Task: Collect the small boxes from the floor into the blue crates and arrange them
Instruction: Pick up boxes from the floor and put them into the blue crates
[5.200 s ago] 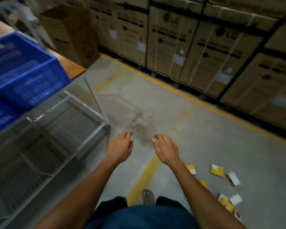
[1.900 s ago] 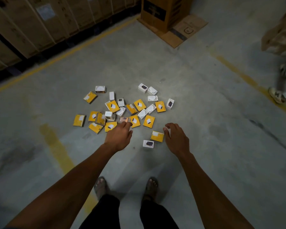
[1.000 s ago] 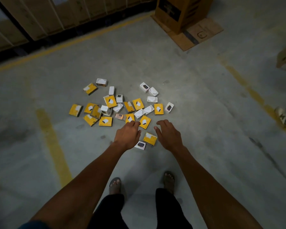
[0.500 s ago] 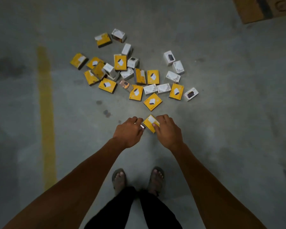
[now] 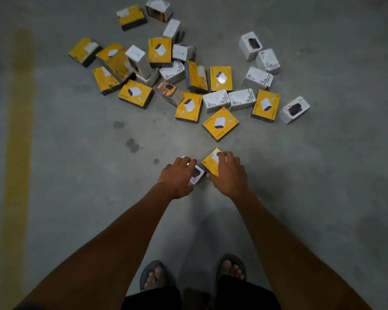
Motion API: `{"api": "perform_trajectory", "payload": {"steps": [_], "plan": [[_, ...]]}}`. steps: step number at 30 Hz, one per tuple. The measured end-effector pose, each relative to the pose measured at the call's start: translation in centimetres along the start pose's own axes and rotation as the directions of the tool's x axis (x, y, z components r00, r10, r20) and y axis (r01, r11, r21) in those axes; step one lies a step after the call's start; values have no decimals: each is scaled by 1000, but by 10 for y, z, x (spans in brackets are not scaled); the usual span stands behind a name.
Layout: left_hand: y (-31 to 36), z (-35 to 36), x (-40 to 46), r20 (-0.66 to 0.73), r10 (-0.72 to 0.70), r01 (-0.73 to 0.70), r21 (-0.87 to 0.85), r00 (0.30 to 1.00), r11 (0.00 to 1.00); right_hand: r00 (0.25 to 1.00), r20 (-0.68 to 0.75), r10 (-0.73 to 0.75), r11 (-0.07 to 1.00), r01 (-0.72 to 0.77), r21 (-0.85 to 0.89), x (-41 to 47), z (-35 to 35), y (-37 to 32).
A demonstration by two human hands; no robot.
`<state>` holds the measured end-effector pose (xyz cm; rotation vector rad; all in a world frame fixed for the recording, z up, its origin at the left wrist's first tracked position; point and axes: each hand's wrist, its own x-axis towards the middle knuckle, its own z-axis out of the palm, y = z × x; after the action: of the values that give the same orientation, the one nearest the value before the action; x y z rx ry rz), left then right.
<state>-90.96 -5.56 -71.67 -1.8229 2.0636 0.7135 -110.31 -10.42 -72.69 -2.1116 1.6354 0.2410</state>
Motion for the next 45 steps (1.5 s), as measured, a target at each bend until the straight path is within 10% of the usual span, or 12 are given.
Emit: {"api": "perform_trajectory", "payload": {"steps": [12,18,21,24,30,34,45], "plan": [[-25,122,98,-84,52,-28,259,995,966,985,81,151,976,-136,-169,100,129,41],[-32,99,90,-233,-138,113,-119,962,986,957,75,282,955,-287,79,102,97,29],[-36,54,63,-274,-316,99,-595,908,798,932,141,334,766,-356,535,81,48,15],[-35,-13,15,-253,-458,45,-837,852,545,912,320,255,336,-394,856,46,-23,-10],[-9,-188,-110,75,-421,-74,-942,904,-326,943,331,-43,-457,-313,833,-52,-190,-81],[2,-307,-200,69,-364,-150,-829,929,-539,930,300,-212,-550,-367,750,-116,-308,-132],[-7,-557,-430,-83,-438,-346,-749,895,-565,908,180,-377,-399,-335,854,-268,-598,-294]]}}
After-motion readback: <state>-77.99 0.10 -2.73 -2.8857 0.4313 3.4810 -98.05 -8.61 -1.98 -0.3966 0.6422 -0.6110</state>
